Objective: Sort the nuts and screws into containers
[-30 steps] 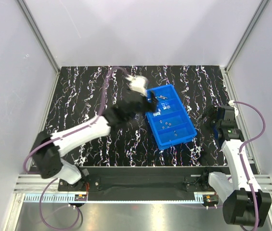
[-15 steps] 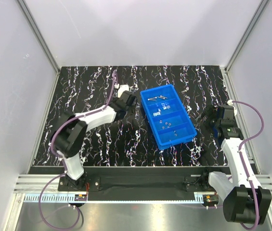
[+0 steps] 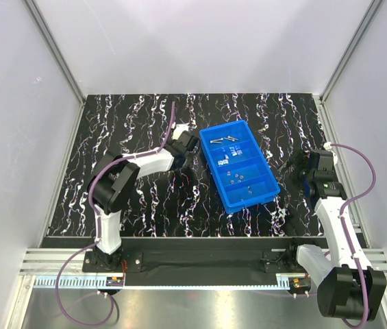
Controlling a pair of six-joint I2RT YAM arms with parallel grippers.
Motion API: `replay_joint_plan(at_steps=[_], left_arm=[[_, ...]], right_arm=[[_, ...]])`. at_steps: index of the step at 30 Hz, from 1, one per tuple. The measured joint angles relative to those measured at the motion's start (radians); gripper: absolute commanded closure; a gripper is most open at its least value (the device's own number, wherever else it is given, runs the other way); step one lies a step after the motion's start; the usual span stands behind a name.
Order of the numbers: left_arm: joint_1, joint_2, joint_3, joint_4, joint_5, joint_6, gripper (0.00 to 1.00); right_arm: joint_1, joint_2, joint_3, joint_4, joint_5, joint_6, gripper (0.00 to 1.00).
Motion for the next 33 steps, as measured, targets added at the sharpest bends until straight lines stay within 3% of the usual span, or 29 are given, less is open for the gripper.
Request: replay_joint_plan(at_steps=[11,19,26,33], left_arm=[[-0.002,0.029,0.009,0.014,0.000,0.006,0.63],[-0.005,0.038,0.019,0.031,0.006,0.004,0.94],[-0.004,0.007,-0.034,0.091,0.021,0.036,0.96],[-0.023,-0.291,-0.177,0.133,0.117,0.060,0.96]], right_arm=[[0.000,0.007,0.000,0.003,0.000,0.000,0.00],[0.000,0.014,0.000,0.003,0.000,0.000,0.00],[0.000,0.014,0.000,0.003,0.002,0.000,0.00],[0.000,0.014,0.000,0.003,0.023,0.001,0.00]])
